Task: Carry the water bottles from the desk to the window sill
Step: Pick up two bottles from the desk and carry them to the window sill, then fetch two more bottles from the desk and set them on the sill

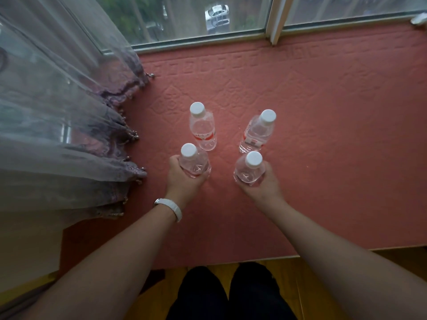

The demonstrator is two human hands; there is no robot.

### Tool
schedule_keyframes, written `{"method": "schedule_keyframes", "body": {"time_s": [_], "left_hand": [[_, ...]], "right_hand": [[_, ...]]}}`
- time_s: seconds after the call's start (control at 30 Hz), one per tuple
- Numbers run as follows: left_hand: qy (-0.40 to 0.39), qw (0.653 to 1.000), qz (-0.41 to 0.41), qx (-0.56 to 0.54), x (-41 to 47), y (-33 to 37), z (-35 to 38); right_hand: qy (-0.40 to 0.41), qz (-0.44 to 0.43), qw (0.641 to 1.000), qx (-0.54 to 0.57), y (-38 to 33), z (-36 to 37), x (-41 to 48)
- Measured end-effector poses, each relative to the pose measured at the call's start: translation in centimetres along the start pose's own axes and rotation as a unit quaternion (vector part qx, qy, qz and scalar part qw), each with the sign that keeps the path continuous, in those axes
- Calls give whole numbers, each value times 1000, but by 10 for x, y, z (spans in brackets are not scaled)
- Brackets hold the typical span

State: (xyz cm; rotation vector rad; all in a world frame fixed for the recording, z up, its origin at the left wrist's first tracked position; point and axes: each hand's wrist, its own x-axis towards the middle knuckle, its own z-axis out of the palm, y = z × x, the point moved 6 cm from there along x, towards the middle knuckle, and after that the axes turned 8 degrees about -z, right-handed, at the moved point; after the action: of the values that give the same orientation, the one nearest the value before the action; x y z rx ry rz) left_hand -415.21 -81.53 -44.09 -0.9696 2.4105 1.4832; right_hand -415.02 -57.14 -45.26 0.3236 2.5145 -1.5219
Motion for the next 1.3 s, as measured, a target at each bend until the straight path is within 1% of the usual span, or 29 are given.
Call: {"method": "schedule_keyframes", "body": {"time_s": [0.07,0.17,0.23,0.37,0.43,0.5,0.63,0.8,1.0,1.1,1.2,1.3], "left_hand": [[-14,1000,-9,8,-4,4,-2],[-31,999,-26,18,-11,4,-8],[-47,998,-34,31,-20,6,-13],[-59,996,-51,38,-48,12,-30],[-70,995,-56,34,-64,16,-41],[-89,994,-60,36,-80,19,-51],[-129,989,-49,56,-107,26,-71],[-190,978,-7,82,-128,48,-92],[-240,961,94,101,-141,91,-110],[-244,949,154,125,-147,115,-115],[-254,927,216,173,-157,138,-112],[-257,915,243,193,-177,157,-102]], "right_hand": [[-11,4,1000,1,8,3,2],[-49,2,999,-10,28,9,8],[-57,9,998,-13,24,4,5],[-64,40,997,-23,-2,-15,-11],[-82,46,995,-28,-16,-25,-18],[-93,52,993,-41,-34,-36,-27],[-91,64,992,-59,-66,-59,-49],[-68,66,994,-60,-103,-83,-81],[22,33,993,-108,-138,-110,-127],[60,18,992,-113,-152,-120,-151],[101,8,987,-125,-163,-135,-175],[126,-2,982,-137,-169,-154,-197]]}}
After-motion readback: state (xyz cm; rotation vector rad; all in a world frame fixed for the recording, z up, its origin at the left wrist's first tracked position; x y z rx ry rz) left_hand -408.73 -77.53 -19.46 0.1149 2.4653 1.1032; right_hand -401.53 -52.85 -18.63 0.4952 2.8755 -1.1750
